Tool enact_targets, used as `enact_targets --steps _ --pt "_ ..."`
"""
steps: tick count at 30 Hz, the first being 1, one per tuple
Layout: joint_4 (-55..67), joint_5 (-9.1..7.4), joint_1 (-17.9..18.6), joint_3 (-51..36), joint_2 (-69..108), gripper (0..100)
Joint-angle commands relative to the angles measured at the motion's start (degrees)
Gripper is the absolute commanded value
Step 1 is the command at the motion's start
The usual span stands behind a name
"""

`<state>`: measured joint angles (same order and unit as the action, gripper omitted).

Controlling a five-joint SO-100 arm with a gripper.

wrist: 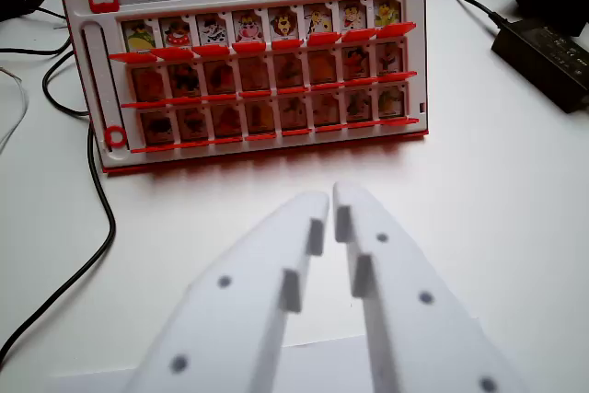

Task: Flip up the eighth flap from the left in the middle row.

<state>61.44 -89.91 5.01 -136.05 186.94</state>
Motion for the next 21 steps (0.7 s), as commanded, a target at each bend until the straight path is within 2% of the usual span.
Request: enact_targets --steps 1,10,14,21 --pt "-0.26 -1.14 -0.53 2.81 0.53 0" --pt "-2.72 -2.46 -4.66 1.32 0.53 0" --pt "-3.43 -2.55 -7.29 0.7 0.53 0" --pt "-4.31 -2.81 -8.09 -0.35 0.53 0"
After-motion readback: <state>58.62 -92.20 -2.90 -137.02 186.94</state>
